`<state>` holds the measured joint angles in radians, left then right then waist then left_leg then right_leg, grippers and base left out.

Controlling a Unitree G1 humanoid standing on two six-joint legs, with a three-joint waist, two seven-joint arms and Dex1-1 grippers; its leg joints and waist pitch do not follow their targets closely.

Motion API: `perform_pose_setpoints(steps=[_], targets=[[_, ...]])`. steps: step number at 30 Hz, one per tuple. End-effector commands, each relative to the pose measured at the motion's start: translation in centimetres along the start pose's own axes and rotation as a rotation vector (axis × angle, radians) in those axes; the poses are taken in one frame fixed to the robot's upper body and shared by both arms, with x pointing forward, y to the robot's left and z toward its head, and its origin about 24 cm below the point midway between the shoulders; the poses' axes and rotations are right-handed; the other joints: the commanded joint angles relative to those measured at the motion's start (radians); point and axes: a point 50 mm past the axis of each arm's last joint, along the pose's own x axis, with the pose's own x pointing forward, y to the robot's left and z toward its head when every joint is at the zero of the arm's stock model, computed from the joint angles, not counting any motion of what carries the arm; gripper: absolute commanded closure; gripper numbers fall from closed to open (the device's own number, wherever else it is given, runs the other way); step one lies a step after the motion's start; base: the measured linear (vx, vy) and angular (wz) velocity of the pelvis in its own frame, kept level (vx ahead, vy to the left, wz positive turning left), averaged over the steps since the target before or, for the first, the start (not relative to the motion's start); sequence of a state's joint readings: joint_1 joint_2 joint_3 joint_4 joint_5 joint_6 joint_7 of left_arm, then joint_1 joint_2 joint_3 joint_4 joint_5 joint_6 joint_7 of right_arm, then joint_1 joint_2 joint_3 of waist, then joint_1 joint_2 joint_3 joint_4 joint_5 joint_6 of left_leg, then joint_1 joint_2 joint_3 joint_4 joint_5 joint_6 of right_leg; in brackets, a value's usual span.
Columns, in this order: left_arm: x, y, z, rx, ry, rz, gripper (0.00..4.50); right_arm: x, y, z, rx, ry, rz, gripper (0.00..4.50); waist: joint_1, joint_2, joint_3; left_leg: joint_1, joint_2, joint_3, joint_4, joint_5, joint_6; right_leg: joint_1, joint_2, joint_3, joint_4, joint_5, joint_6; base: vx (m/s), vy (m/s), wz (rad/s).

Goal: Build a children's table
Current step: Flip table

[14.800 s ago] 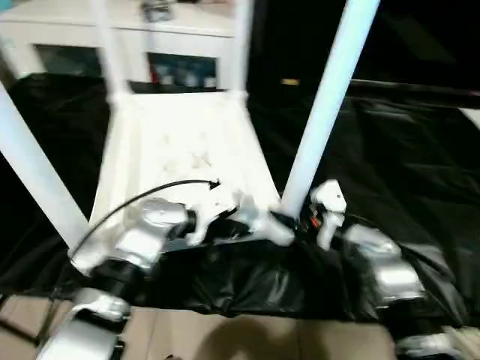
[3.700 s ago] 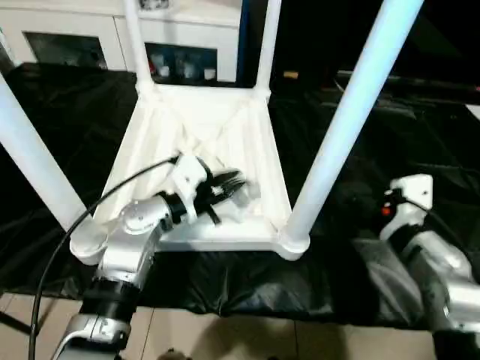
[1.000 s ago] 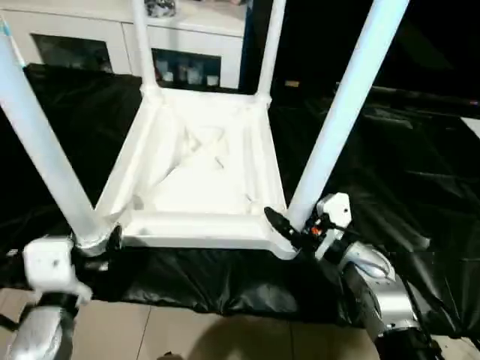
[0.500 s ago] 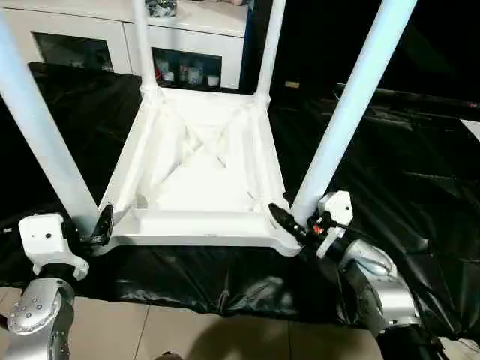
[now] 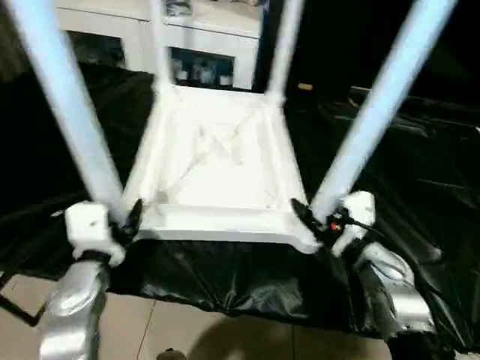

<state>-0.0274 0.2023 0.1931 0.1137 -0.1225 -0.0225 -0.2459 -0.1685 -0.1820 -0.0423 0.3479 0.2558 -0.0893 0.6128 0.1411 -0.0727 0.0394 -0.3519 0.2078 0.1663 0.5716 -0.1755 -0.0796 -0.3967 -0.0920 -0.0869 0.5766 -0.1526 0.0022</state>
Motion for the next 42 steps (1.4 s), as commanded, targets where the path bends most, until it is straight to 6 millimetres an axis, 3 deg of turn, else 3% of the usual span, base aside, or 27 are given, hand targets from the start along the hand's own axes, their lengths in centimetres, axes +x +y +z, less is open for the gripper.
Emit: perform_pose_setpoints(steps=[1,3,4,5,6,8,9,10,12,16,17,18,19,23,24,26,29,30,32,33,35,36,37,40,42], targets=[[1.2,-2.4,0.1,-0.007,-0.004,-0.106,1.71,-1.0,-0.7,0.0,0.013,0.001,-0.046,2.65,-0.014,0.028,-0.044,0.011,0.023,-0.008,-0.084,-0.429,-0.021,0.024,-0.043,0.042,-0.081,-0.433,-0.060,0.000,0.000,0.00],[2.3,-4.0,0.6,-0.010,-0.024,-0.179,1.93,-2.1,-1.3,-0.3,0.004,0.014,-0.100,2.65,-0.005,0.039,-0.044,0.027,0.023,-0.002,-0.079,-0.451,-0.028,0.012,-0.037,0.047,-0.084,-0.403,-0.068,0.000,0.000,0.00],[2.4,-4.2,0.7,-0.011,-0.027,-0.189,2.01,-2.3,-1.4,-0.3,0.002,0.016,-0.107,2.66,-0.006,0.032,-0.043,0.026,0.022,-0.001,-0.080,-0.453,-0.028,0.013,-0.036,0.048,-0.086,-0.398,-0.070,0.000,0.000,0.00],[2.7,-5.0,0.8,-0.017,-0.033,-0.226,2.07,-2.7,-1.7,-0.3,-0.002,0.015,-0.132,2.66,-0.010,0.035,-0.045,0.018,0.021,-0.001,-0.081,-0.450,-0.027,0.019,-0.035,0.052,-0.082,-0.394,-0.076,0.000,0.000,0.00],[3.1,-5.8,0.9,-0.025,-0.037,-0.254,2.07,-3.2,-2.1,-0.1,-0.007,0.013,-0.167,2.66,-0.010,0.043,-0.046,0.018,0.020,-0.002,-0.081,-0.445,-0.028,0.019,-0.035,0.054,-0.080,-0.388,-0.076,0.000,0.000,0.00],[3.5,-6.8,1.0,-0.035,-0.040,-0.289,2.22,-3.8,-2.8,0.1,-0.020,0.012,-0.221,2.66,-0.011,0.040,-0.046,0.021,0.020,0.001,-0.078,-0.449,-0.026,0.017,-0.033,0.056,-0.080,-0.367,-0.088,0.000,0.000,0.00],[3.5,-7.1,1.0,-0.037,-0.040,-0.297,2.28,-4.0,-3.0,0.2,-0.027,0.012,-0.240,2.66,-0.013,0.047,-0.047,0.012,0.020,-0.001,-0.081,-0.428,-0.024,0.027,-0.036,0.057,-0.076,-0.353,-0.093,0.000,0.000,0.00],[3.6,-7.3,1.0,-0.042,-0.039,-0.304,2.31,-4.1,-3.2,0.2,-0.033,0.014,-0.260,2.66,-0.014,0.044,-0.048,0.010,0.020,-0.001,-0.080,-0.418,-0.022,0.029,-0.036,0.056,-0.075,-0.345,-0.093,0.000,0.000,0.00],[3.6,-7.7,1.0,-0.044,-0.036,-0.308,2.32,-4.1,-3.6,0.3,-0.053,0.026,-0.291,2.66,-0.018,0.050,-0.050,0.004,0.018,0.000,-0.078,-0.383,-0.017,0.035,-0.037,0.056,-0.071,-0.316,-0.098,0.000,0.000,0.00],[3.6,-7.5,0.8,-0.053,-0.028,-0.261,2.36,-3.5,-3.8,0.5,-0.070,0.039,-0.285,2.66,-0.030,0.049,-0.054,-0.003,0.016,0.003,-0.072,-0.334,0.006,0.039,-0.037,0.056,-0.066,-0.297,-0.112,0.000,0.000,0.00],[3.6,-7.5,0.8,-0.053,-0.029,-0.261,2.37,-3.5,-3.8,0.5,-0.070,0.039,-0.285,2.10,-0.034,0.052,-0.054,-0.003,0.016,0.004,-0.071,-0.324,0.012,0.038,-0.037,0.056,-0.067,-0.291,-0.116,0.000,0.000,0.00],[3.3,-6.8,0.7,-0.071,-0.033,-0.228,2.37,-2.8,-4.0,1.0,-0.047,0.016,-0.288,2.10,-0.037,0.037,-0.054,-0.007,0.017,0.004,-0.071,-0.312,0.019,0.041,-0.036,0.054,-0.065,-0.294,-0.117,0.000,0.000,0.00],[3.2,-6.7,0.7,-0.077,-0.034,-0.222,2.37,-2.7,-4.0,1.1,-0.041,0.010,-0.287,1.96,-0.038,0.044,-0.054,-0.005,0.018,0.003,-0.072,-0.311,0.020,0.040,-0.038,0.054,-0.062,-0.299,-0.123,0.000,0.000,0.00],[2.8,-6.1,0.7,-0.074,-0.038,-0.195,2.37,-2.2,-3.9,1.6,-0.032,-0.012,-0.266,1.70,-0.047,0.041,-0.057,-0.010,0.019,0.005,-0.068,-0.280,0.032,0.039,-0.037,0.055,-0.060,-0.273,-0.127,0.000,0.000,0.00],[2.7,-6.0,0.7,-0.080,-0.039,-0.181,2.37,-2.2,-3.8,1.8,-0.026,-0.030,-0.264,1.61,-0.050,0.046,-0.057,-0.012,0.019,0.006,-0.066,-0.262,0.038,0.037,-0.036,0.055,-0.058,-0.245,-0.134,0.000,0.000,0.00],[2.7,-6.0,0.7,-0.084,-0.040,-0.179,2.37,-2.3,-3.7,2.0,-0.027,-0.040,-0.267,1.50,-0.052,0.046,-0.055,-0.010,0.019,0.007,-0.066,-0.271,0.041,0.037,-0.036,0.055,-0.060,-0.256,-0.133,0.000,0.000,0.00],[2.7,-6.1,0.8,-0.089,-0.039,-0.177,2.37,-3.1,-3.9,2.2,-0.053,-0.056,-0.305,1.26,-0.052,0.050,-0.055,-0.010,0.019,0.008,-0.067,-0.270,0.035,0.036,-0.035,0.056,-0.062,-0.252,-0.126,0.000,0.000,0.00],[2.8,-6.1,0.8,-0.104,-0.033,-0.164,2.37,-4.1,-3.9,2.4,-0.064,-0.083,-0.313,1.19,-0.050,0.055,-0.056,-0.009,0.019,0.008,-0.066,-0.272,0.034,0.036,-0.034,0.057,-0.060,-0.243,-0.125,0.000,0.000,0.00],[2.8,-6.0,0.7,-0.114,-0.025,-0.153,2.37,-4.7,-3.8,2.5,-0.056,-0.104,-0.300,1.17,-0.050,0.052,-0.056,-0.010,0.019,0.009,-0.066,-0.276,0.039,0.038,-0.033,0.056,-0.061,-0.232,-0.126,0.000,0.000,0.00],[2.9,-6.0,0.7,-0.125,-0.017,-0.150,2.37,-5.7,-3.5,2.5,-0.042,-0.115,-0.262,1.17,-0.049,0.059,-0.055,-0.012,0.018,0.007,-0.067,-0.281,0.042,0.039,-0.034,0.056,-0.060,-0.235,-0.126,0.000,0.000,0.00],[3.0,-6.0,0.7,-0.127,-0.015,-0.148,2.37,-5.9,-3.5,2.6,-0.039,-0.116,-0.255,1.17,-0.047,0.054,-0.052,-0.009,0.021,0.008,-0.066,-0.302,0.049,0.036,-0.034,0.056,-0.066,-0.256,-0.120,0.000,0.000,0.00],[3.1,-6.0,0.6,-0.163,0.003,-0.135,2.37,-7.8,-3.3,2.7,-0.036,-0.120,-0.216,1.17,-0.050,0.065,-0.051,-0.012,0.018,0.006,-0.070,-0.321,0.046,0.038,-0.034,0.054,-0.070,-0.300,-0.110,0.000,0.000,0.00],[3.2,-6.0,0.5,-0.184,0.010,-0.131,2.37,-8.6,-3.5,2.9,-0.037,-0.124,-0.217,1.17,-0.048,0.067,-0.050,-0.008,0.021,0.007,-0.069,-0.333,0.045,0.034,-0.034,0.056,-0.074,-0.309,-0.106,0.000,0.000,0.00],[3.4,-6.0,0.4,-0.212,0.022,-0.128,2.37,-10.0,-4.3,3.5,-0.059,-0.143,-0.263,1.17,-0.051,0.062,-0.047,-0.013,0.015,0.006,-0.069,-0.357,0.052,0.035,-0.034,0.052,-0.081,-0.380,-0.092,0.000,0.000,0.00],[3.4,-6.1,0.4,-0.227,0.027,-0.134,2.37,-10.6,-4.7,4.2,-0.041,-0.166,-0.277,1.17,-0.059,0.064,-0.042,-0.018,0.009,0.003,-0.070,-0.371,0.050,0.034,-0.035,0.046,-0.093,-0.496,-0.053,0.000,0.000,0.00]])
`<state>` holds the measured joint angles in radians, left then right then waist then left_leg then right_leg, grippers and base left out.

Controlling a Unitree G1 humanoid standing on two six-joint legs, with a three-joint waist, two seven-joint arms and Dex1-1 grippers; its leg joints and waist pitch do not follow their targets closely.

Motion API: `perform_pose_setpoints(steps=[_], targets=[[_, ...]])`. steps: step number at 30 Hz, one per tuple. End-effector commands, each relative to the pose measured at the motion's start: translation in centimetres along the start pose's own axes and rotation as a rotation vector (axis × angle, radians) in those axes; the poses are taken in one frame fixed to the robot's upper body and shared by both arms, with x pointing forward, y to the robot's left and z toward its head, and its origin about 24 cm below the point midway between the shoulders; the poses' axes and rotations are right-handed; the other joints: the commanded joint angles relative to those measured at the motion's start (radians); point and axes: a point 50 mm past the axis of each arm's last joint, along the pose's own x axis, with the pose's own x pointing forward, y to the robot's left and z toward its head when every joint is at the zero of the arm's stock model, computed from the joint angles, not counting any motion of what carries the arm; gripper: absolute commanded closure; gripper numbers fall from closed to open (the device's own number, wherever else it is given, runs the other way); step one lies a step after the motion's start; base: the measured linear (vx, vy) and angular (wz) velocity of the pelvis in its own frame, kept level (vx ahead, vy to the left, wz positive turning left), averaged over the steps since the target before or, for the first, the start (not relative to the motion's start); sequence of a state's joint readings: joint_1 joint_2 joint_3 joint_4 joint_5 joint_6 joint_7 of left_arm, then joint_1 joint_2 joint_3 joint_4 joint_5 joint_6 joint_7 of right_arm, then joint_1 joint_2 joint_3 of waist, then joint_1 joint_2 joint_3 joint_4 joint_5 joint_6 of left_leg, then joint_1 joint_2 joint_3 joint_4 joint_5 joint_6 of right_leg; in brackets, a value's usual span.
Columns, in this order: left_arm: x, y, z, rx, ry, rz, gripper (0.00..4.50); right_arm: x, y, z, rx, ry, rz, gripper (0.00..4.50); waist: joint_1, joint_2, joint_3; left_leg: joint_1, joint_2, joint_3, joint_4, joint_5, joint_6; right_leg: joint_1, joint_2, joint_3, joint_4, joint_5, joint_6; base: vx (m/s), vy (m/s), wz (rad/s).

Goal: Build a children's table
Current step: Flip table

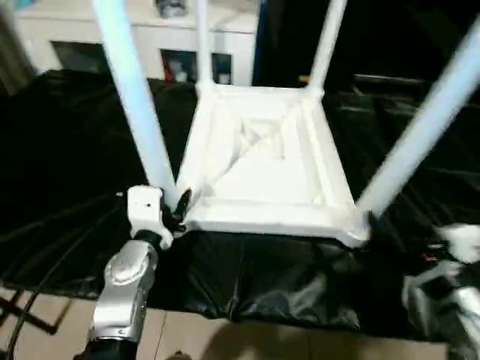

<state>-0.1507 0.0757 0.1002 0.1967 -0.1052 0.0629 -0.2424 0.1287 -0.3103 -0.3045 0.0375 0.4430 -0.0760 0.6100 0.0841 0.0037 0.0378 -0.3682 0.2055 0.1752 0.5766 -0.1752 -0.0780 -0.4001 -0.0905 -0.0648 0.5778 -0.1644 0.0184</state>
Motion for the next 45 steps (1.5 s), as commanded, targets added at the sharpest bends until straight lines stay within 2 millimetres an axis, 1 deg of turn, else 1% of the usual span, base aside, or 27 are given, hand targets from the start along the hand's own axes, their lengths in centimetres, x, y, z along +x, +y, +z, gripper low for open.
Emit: perform_pose_setpoints(steps=[1,2,3,5,6,7,8,9,10,11,12,13,14,15,17,18,20,22,23,24,25,26,28,30,35,43,45], targets=[[0.5,-0.5,0.6,-0.108,-0.031,-0.008,2.37,-0.2,-0.4,1.3,0.006,-0.043,-0.001,1.17,-0.002,-0.013,-0.040,0.000,0.010,-0.006,-0.073,-0.375,0.048,0.035,-0.037,0.022,-0.098,-0.517,-0.056,0.000,0.000,0.00],[0.7,-0.7,0.5,-0.139,-0.029,-0.011,2.37,-0.6,-0.3,2.0,0.055,-0.053,0.042,1.17,0.000,-0.022,-0.041,0.003,0.008,-0.004,-0.069,-0.366,0.052,0.033,-0.037,0.023,-0.104,-0.551,-0.036,0.000,0.000,0.00],[0.7,-0.7,0.6,-0.149,-0.028,-0.011,2.37,-0.6,-0.1,2.2,0.074,-0.053,0.064,1.17,0.006,-0.018,-0.043,0.005,0.010,-0.005,-0.068,-0.346,0.060,0.030,-0.038,0.026,-0.102,-0.539,-0.032,0.000,0.000,0.00],[0.9,-0.7,0.7,-0.198,-0.033,0.004,2.37,-0.7,1.2,2.3,0.155,-0.025,0.173,1.17,0.004,-0.017,-0.042,-0.003,0.010,-0.007,-0.071,-0.335,0.065,0.033,-0.035,0.022,-0.101,-0.530,-0.032,0.000,0.000,0.00],[1.1,-0.8,1.0,-0.249,-0.042,0.013,2.37,-0.6,3.0,2.0,0.199,0.026,0.301,1.17,0.005,-0.024,-0.043,-0.002,0.011,-0.005,-0.068,-0.330,0.070,0.031,-0.034,0.022,-0.101,-0.520,-0.032,0.000,0.000,0.00],[1.1,-0.9,1.1,-0.263,-0.046,0.016,2.37,-0.6,3.6,1.9,0.210,0.046,0.343,1.17,0.008,-0.019,-0.044,-0.001,0.014,-0.008,-0.070,-0.324,0.069,0.034,-0.035,0.023,-0.097,-0.507,-0.038,0.000,0.000,0.00],[1.2,-1.0,1.3,-0.283,-0.051,0.013,2.37,-0.5,4.7,1.6,0.217,0.084,0.413,1.17,0.007,-0.019,-0.042,-0.006,0.014,-0.007,-0.070,-0.325,0.068,0.033,-0.035,0.022,-0.098,-0.511,-0.038,0.000,0.000,0.00],[1.2,-1.2,1.4,-0.289,-0.051,0.006,2.37,-0.2,5.2,1.5,0.220,0.093,0.434,1.17,0.006,-0.027,-0.044,-0.006,0.012,-0.006,-0.068,-0.331,0.064,0.031,-0.039,0.019,-0.101,-0.541,-0.033,0.000,0.000,0.00],[1.2,-1.2,1.4,-0.289,-0.051,0.005,2.37,-0.1,5.3,1.5,0.220,0.094,0.437,1.17,0.008,-0.024,-0.044,-0.005,0.012,-0.007,-0.068,-0.326,0.059,0.030,-0.041,0.020,-0.101,-0.548,-0.034,0.000,0.000,0.00],[1.3,-1.4,1.6,-0.302,-0.051,0.000,2.37,0.4,6.0,1.2,0.219,0.118,0.460,1.17,0.009,-0.033,-0.046,-0.002,0.012,-0.005,-0.065,-0.321,0.059,0.025,-0.041,0.022,-0.102,-0.549,-0.035,0.000,0.000,0.00],[1.3,-1.5,1.6,-0.306,-0.052,-0.001,2.37,0.6,6.2,1.1,0.215,0.125,0.467,1.17,0.009,-0.028,-0.044,-0.007,0.015,-0.008,-0.069,-0.308,0.058,0.028,-0.041,0.023,-0.096,-0.516,-0.048,0.000,0.000,0.00],[1.3,-1.6,1.7,-0.309,-0.054,-0.003,2.37,0.9,6.5,1.0,0.211,0.131,0.473,1.17,0.007,-0.036,-0.044,-0.009,0.014,-0.006,-0.069,-0.307,0.061,0.029,-0.040,0.022,-0.097,-0.518,-0.044,0.000,0.000,0.00],[1.5,-2.0,2.0,-0.314,-0.056,-0.008,2.37,2.1,6.5,0.0,0.192,0.193,0.406,0.89,0.008,-0.036,-0.047,-0.007,0.016,-0.008,-0.070,-0.297,0.053,0.027,-0.040,0.022,-0.092,-0.503,-0.050,0.000,0.000,0.00],[1.5,-2.1,2.0,-0.315,-0.057,-0.010,2.37,2.2,6.5,-0.1,0.192,0.197,0.403,0.82,0.006,-0.028,-0.046,-0.006,0.017,-0.008,-0.072,-0.299,0.043,0.025,-0.039,0.023,-0.093,-0.488,-0.054,0.000,0.000,0.00],[1.6,-2.4,2.3,-0.323,-0.062,-0.020,2.37,2.9,6.8,-0.6,0.201,0.226,0.381,0.77,0.007,-0.033,-0.049,0.000,0.022,-0.008,-0.072,-0.295,0.034,0.025,-0.037,0.027,-0.087,-0.411,-0.067,0.000,0.000,0.00],[1.6,-2.8,2.5,-0.325,-0.069,-0.032,2.37,3.6,7.1,-1.2,0.222,0.247,0.351,0.63,0.008,-0.041,-0.050,0.000,0.022,-0.007,-0.071,-0.286,0.034,0.027,-0.034,0.028,-0.079,-0.358,-0.081,0.000,0.000,0.00],[1.7,-3.4,2.8,-0.325,-0.076,-0.049,2.37,4.5,7.5,-1.7,0.272,0.267,0.305,0.39,0.006,-0.042,-0.055,-0.004,0.021,-0.007,-0.070,-0.259,0.034,0.032,-0.037,0.029,-0.069,-0.300,-0.109,0.000,0.000,0.00],[1.8,-3.8,3.1,-0.327,-0.085,-0.060,2.37,5.3,7.7,-1.9,0.294,0.261,0.276,0.35,0.011,-0.045,-0.055,0.002,0.022,0.000,-0.064,-0.237,0.042,0.028,-0.036,0.033,-0.065,-0.246,-0.128,0.000,0.000,0.00],[1.8,-4.1,3.5,-0.319,-0.098,-0.066,2.37,5.8,7.9,-2.2,0.316,0.292,0.251,0.18,0.013,-0.048,-0.058,-0.005,0.020,0.000,-0.062,-0.192,0.052,0.036,-0.039,0.033,-0.056,-0.207,-0.141,0.000,0.000,0.00],[1.8,-4.1,3.5,-0.317,-0.100,-0.068,2.37,5.9,7.9,-2.3,0.320,0.299,0.246,0.07,0.015,-0.047,-0.058,-0.005,0.021,-0.001,-0.062,-0.176,0.054,0.037,-0.038,0.033,-0.054,-0.192,-0.141,0.000,0.000,0.00],[1.8,-4.2,3.7,-0.317,-0.104,-0.069,2.37,6.0,8.0,-2.5,0.324,0.320,0.248,0.01,0.015,-0.054,-0.059,-0.006,0.021,0.001,-0.059,-0.162,0.059,0.038,-0.037,0.032,-0.053,-0.178,-0.141,0.000,0.000,0.00],[1.9,-4.2,3.7,-0.317,-0.105,-0.067,2.37,6.1,8.1,-2.7,0.327,0.342,0.251,0.01,0.018,-0.050,-0.058,-0.007,0.020,0.001,-0.059,-0.148,0.063,0.038,-0.038,0.032,-0.051,-0.171,-0.141,0.000,0.000,0.00],[2.0,-4.1,3.8,-0.316,-0.105,-0.062,2.37,6.1,8.1,-2.9,0.330,0.358,0.254,0.00,0.022,-0.054,-0.058,-0.006,0.021,0.002,-0.058,-0.141,0.064,0.039,-0.039,0.032,-0.051,-0.168,-0.135,0.000,0.000,0.00],[2.0,-4.0,3.9,-0.317,-0.108,-0.057,2.37,6.4,8.1,-2.7,0.367,0.336,0.247,0.00,0.026,-0.049,-0.057,-0.007,0.021,0.002,-0.059,-0.145,0.060,0.039,-0.041,0.033,-0.051,-0.175,-0.131,0.000,0.000,0.00],[2.1,-4.0,4.2,-0.313,-0.110,-0.058,2.37,7.6,8.3,-1.9,0.521,0.236,0.257,0.00,0.025,-0.048,-0.055,-0.003,0.023,-0.001,-0.064,-0.198,0.035,0.037,-0.042,0.032,-0.057,-0.235,-0.113,0.000,0.000,0.00],[2.4,-4.4,4.6,-0.298,-0.109,-0.085,2.37,9.2,8.5,-2.8,0.711,0.231,0.232,0.00,0.028,-0.045,-0.059,-0.004,0.021,0.000,-0.061,-0.160,0.032,0.039,-0.042,0.032,-0.046,-0.156,-0.151,0.000,0.000,0.00],[2.4,-4.4,4.6,-0.297,-0.109,-0.087,2.37,9.4,8.5,-2.9,0.734,0.224,0.222,0.00,0.031,-0.045,-0.060,-0.003,0.022,0.000,-0.061,-0.157,0.027,0.040,-0.042,0.032,-0.045,-0.156,-0.148,0.000,0.000,0.00]])
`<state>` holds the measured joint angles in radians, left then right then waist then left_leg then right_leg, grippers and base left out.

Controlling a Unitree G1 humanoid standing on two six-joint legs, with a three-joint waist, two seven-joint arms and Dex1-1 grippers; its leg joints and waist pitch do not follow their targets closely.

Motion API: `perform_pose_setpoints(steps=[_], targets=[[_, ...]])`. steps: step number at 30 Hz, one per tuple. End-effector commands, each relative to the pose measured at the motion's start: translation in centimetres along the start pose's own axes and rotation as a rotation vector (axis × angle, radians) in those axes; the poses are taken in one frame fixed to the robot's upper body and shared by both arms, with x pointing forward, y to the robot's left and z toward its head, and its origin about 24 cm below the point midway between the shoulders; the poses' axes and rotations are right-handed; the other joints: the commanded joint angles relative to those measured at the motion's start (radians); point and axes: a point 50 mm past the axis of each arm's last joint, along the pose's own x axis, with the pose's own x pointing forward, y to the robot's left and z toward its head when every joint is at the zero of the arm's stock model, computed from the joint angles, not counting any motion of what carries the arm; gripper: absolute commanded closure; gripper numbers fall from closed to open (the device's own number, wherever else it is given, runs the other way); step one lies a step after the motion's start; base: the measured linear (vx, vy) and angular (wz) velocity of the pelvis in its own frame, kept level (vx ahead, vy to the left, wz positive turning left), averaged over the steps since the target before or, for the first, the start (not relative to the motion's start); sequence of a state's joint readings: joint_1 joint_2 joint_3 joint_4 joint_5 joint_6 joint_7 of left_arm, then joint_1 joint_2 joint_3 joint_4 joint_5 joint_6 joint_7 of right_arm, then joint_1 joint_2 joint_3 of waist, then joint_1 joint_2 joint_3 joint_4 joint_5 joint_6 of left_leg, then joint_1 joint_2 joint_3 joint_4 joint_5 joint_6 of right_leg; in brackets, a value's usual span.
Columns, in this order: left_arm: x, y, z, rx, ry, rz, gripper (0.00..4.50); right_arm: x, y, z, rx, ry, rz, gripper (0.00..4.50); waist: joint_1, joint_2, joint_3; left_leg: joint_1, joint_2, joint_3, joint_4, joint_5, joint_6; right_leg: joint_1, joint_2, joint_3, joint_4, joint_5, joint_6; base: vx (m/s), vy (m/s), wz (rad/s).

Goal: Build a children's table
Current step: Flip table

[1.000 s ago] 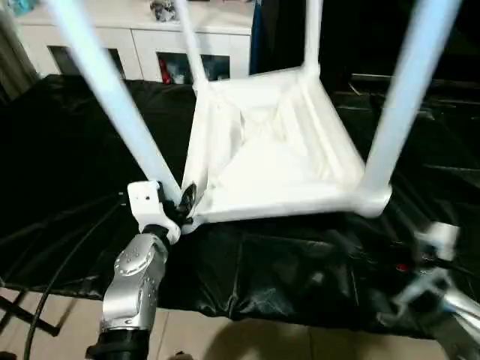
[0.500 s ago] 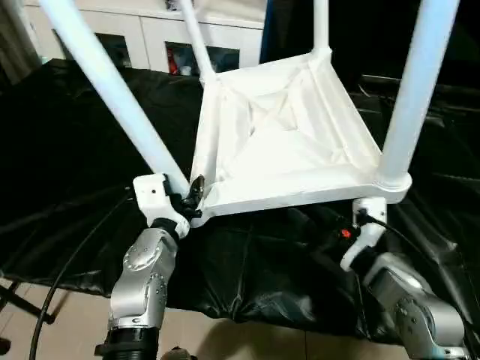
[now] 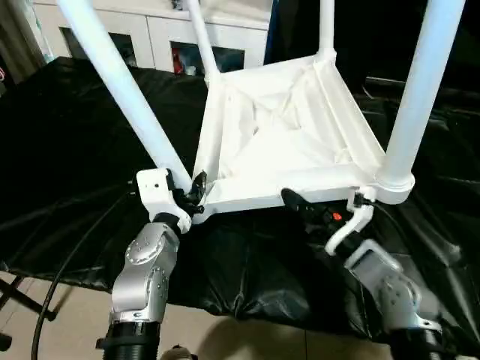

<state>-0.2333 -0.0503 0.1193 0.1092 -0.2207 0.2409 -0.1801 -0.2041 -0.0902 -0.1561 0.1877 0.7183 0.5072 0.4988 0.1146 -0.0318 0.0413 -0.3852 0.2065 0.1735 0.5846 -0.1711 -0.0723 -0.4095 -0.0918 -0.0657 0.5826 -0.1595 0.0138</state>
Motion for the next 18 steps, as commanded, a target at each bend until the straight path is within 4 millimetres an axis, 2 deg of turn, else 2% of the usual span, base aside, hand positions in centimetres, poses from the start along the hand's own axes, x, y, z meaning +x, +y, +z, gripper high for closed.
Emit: perform_pose_setpoints(steps=[1,4,7,13,14,18], targets=[[0.5,-1.8,1.8,-0.060,-0.079,-0.076,2.37,0.1,-0.5,0.4,0.052,-0.027,-0.031,0.00,0.000,-0.009,-0.064,0.014,0.021,0.002,-0.069,-0.163,0.020,0.049,-0.042,0.033,-0.049,-0.162,-0.146,0.000,0.000,0.00],[0.4,-2.1,1.9,-0.064,-0.077,-0.086,2.37,0.9,-0.7,0.0,0.123,-0.041,-0.025,0.00,0.000,-0.011,-0.062,0.013,0.020,0.002,-0.070,-0.179,0.017,0.048,-0.044,0.032,-0.051,-0.187,-0.150,0.000,0.000,0.00],[-0.1,-2.6,1.6,-0.062,-0.056,-0.094,2.37,2.0,-0.5,-0.2,0.244,-0.089,0.011,0.00,-0.003,-0.007,-0.062,0.012,0.022,0.000,-0.072,-0.195,0.011,0.048,-0.046,0.032,-0.051,-0.205,-0.150,0.000,0.000,0.00],[-0.9,-2.9,0.9,-0.049,-0.036,-0.104,2.37,2.9,-0.1,0.2,0.354,-0.183,0.043,0.00,-0.007,-0.005,-0.064,0.011,0.021,0.002,-0.069,-0.167,0.016,0.049,-0.043,0.033,-0.045,-0.150,-0.156,0.000,0.000,0.00],[-1.1,-3.0,0.8,-0.045,-0.030,-0.105,2.37,3.1,-0.2,0.5,0.390,-0.216,0.041,0.00,-0.009,-0.009,-0.064,0.010,0.021,0.002,-0.070,-0.178,0.017,0.048,-0.044,0.032,-0.046,-0.167,-0.156,0.000,0.000,0.00],[-1.6,-3.4,0.4,-0.024,-0.005,-0.124,2.37,3.9,-0.8,1.5,0.488,-0.317,0.021,0.00,-0.013,-0.008,-0.060,0.010,0.021,0.003,-0.072,-0.219,0.004,0.043,-0.045,0.033,-0.052,-0.249,-0.138,0.000,0.000,0.00]])
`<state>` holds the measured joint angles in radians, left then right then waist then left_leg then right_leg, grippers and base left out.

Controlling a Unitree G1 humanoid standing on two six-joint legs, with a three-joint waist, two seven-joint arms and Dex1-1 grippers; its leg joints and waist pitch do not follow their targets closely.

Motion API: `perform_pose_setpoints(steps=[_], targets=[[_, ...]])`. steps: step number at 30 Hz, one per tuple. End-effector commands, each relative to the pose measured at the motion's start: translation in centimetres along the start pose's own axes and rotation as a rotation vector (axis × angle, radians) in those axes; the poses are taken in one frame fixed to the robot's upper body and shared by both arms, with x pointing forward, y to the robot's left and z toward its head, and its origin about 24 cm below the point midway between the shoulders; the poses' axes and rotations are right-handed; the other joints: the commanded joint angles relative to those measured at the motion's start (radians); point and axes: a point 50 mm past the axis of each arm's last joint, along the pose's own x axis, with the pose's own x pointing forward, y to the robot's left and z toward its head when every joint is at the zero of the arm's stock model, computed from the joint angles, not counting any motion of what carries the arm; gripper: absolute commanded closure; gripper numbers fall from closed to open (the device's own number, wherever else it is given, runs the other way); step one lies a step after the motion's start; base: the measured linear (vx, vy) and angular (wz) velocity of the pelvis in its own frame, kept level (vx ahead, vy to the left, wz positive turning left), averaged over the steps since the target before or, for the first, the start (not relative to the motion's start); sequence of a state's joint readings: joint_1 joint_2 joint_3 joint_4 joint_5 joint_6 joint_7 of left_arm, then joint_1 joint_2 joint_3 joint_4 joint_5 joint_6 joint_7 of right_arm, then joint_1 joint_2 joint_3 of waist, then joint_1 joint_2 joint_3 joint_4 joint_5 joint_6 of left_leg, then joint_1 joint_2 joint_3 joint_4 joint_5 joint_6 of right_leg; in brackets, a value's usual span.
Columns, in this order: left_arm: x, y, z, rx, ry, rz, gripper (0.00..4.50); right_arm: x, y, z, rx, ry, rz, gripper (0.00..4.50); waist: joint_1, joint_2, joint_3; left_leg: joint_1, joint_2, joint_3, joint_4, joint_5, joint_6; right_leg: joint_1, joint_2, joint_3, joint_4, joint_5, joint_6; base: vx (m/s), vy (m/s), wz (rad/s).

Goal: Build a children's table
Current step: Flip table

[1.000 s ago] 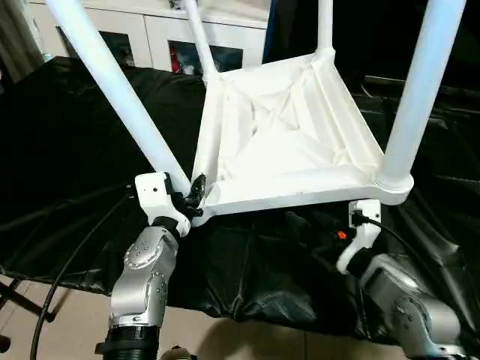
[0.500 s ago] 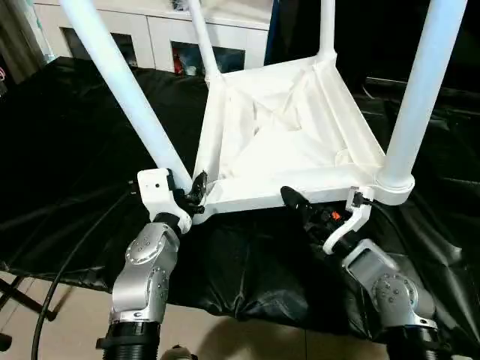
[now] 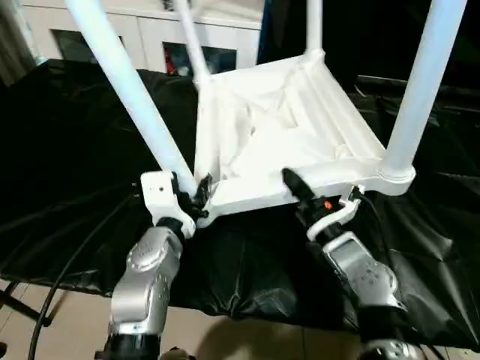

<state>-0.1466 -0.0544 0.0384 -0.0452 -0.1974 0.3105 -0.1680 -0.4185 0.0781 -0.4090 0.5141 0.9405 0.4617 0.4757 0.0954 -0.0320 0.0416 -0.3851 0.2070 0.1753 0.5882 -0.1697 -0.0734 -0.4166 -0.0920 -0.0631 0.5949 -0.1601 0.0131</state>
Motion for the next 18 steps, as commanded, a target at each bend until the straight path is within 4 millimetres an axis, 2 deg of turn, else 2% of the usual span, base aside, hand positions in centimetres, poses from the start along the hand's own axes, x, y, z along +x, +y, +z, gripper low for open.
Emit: perform_pose_setpoints(steps=[1,2,4,5,6,8,10,13,18], targets=[[-0.07,-1.77,0.40,-0.061,-0.022,-0.081,2.37,0.62,0.22,1.14,0.038,-0.080,-0.002,0.00,0.004,-0.010,-0.061,0.009,0.021,0.001,-0.076,-0.222,0.003,0.051,-0.045,0.030,-0.064,-0.253,-0.136,0.000,0.000,0.00],[-0.11,-1.80,0.36,-0.059,-0.021,-0.081,2.37,0.70,0.20,1.24,0.047,-0.089,-0.005,0.27,0.006,-0.008,-0.062,0.012,0.020,0.002,-0.074,-0.218,0.002,0.049,-0.043,0.030,-0.065,-0.254,-0.131,0.000,0.000,0.00],[-0.24,-1.80,0.32,-0.062,-0.023,-0.075,2.37,0.79,0.03,1.46,0.054,-0.095,-0.024,0.33,0.002,-0.020,-0.061,0.008,0.019,0.003,-0.074,-0.208,0.007,0.051,-0.043,0.030,-0.064,-0.249,-0.128,0.000,0.000,0.00],[-0.29,-1.73,0.34,-0.065,-0.027,-0.069,2.37,0.84,-0.03,1.51,0.056,-0.097,-0.032,0.39,0.003,-0.015,-0.063,0.010,0.019,0.002,-0.073,-0.196,0.008,0.050,-0.043,0.030,-0.063,-0.240,-0.128,0.000,0.000,0.00],[-0.32,-1.73,0.37,-0.067,-0.029,-0.064,2.37,0.88,-0.08,1.56,0.062,-0.097,-0.037,0.53,0.001,-0.022,-0.062,0.009,0.019,0.004,-0.072,-0.190,0.011,0.049,-0.042,0.030,-0.063,-0.233,-0.127,0.000,0.000,0.00],[-0.36,-1.63,0.40,-0.071,-0.032,-0.054,2.37,0.98,-0.19,1.55,0.064,-0.085,-0.042,0.77,0.002,-0.019,-0.062,0.009,0.019,0.004,-0.072,-0.186,0.014,0.049,-0.042,0.030,-0.062,-0.233,-0.128,0.000,0.000,0.00],[-0.37,-1.70,0.39,-0.072,-0.034,-0.055,2.37,1.09,-0.28,1.67,0.072,-0.086,-0.045,0.86,0.001,-0.025,-0.062,0.008,0.019,0.005,-0.071,-0.184,0.017,0.049,-0.042,0.030,-0.062,-0.237,-0.126,0.000,0.000,0.00],[-0.34,-1.88,0.37,-0.070,-0.033,-0.066,2.37,1.27,-0.25,1.85,0.076,-0.087,-0.044,1.21,0.000,-0.024,-0.061,0.009,0.019,0.005,-0.072,-0.194,0.012,0.048,-0.043,0.030,-0.064,-0.262,-0.120,0.000,0.000,0.00],[-0.24,-2.00,0.38,-0.073,-0.036,-0.075,2.37,1.35,-0.22,1.99,0.078,-0.080,-0.044,1.65,0.000,-0.025,-0.062,0.010,0.020,0.005,-0.070,-0.170,0.013,0.048,-0.040,0.030,-0.058,-0.208,-0.132,0.000,0.000,0.00]])
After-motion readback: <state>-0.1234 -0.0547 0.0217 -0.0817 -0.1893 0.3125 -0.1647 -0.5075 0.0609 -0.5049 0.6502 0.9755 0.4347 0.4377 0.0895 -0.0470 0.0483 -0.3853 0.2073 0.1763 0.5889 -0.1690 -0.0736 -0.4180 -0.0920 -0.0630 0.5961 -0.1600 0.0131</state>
